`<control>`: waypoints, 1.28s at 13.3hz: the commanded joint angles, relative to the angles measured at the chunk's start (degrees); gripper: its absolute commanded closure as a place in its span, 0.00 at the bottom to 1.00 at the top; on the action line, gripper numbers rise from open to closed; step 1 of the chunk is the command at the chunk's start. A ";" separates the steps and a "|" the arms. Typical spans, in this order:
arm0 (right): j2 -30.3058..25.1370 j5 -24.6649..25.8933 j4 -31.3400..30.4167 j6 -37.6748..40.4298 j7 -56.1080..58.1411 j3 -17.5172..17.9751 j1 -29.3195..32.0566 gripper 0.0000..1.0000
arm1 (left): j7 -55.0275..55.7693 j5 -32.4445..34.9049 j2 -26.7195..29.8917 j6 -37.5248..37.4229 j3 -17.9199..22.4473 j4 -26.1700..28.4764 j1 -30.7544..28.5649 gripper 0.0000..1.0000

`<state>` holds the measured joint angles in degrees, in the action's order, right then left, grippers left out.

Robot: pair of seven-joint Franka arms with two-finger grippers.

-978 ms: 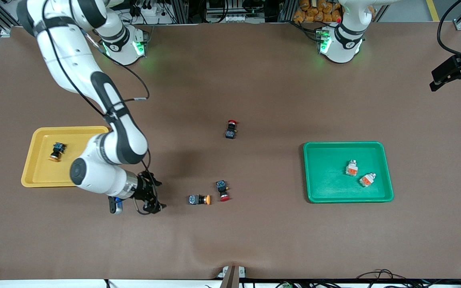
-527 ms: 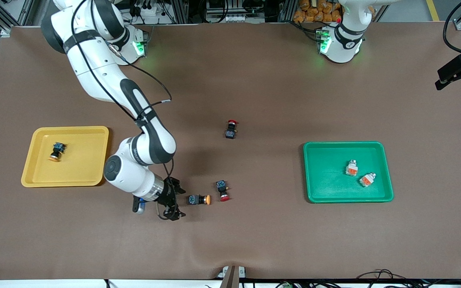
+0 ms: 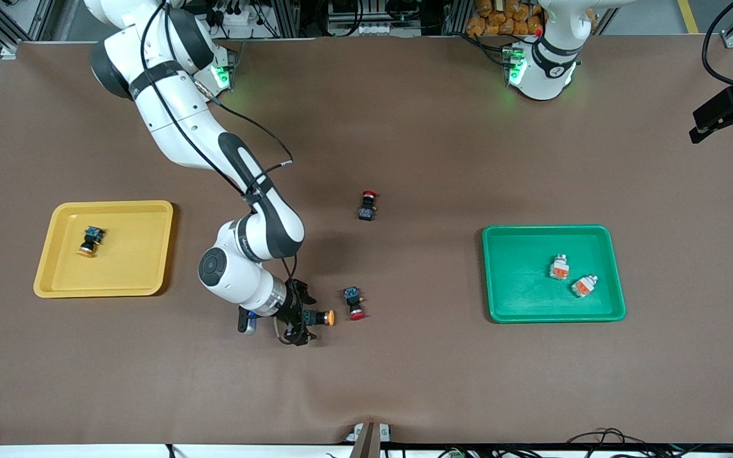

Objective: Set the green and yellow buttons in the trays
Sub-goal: 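Carry the yellow-capped button with the right gripper to the yellow tray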

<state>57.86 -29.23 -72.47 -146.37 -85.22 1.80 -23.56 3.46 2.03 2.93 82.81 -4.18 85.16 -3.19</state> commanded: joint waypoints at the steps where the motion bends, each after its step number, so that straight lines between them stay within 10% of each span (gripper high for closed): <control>1: 1.02 -0.39 1.89 0.39 -0.30 -0.57 -0.52 0.28 | -1.00 -1.33 1.03 -0.98 -0.04 0.71 -0.06 0.00; 4: 0.85 0.58 1.89 0.39 -0.21 -0.66 -1.31 1.00 | -1.00 -1.33 0.94 -1.07 -0.04 0.62 -0.24 0.00; 7: 0.15 0.85 1.89 2.13 0.05 -0.74 -0.70 1.00 | -0.65 -1.33 0.94 -1.16 -0.13 0.79 -0.15 0.00; 17: -9.43 7.60 5.59 49.65 18.49 -2.58 9.23 1.00 | -0.30 -1.68 0.94 -4.06 0.13 -0.17 -0.24 0.00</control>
<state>51.14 -23.26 -65.92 -103.41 -70.86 -0.93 -15.99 3.46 2.02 2.95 79.75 -4.19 85.18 -3.16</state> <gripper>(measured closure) 0.599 0.000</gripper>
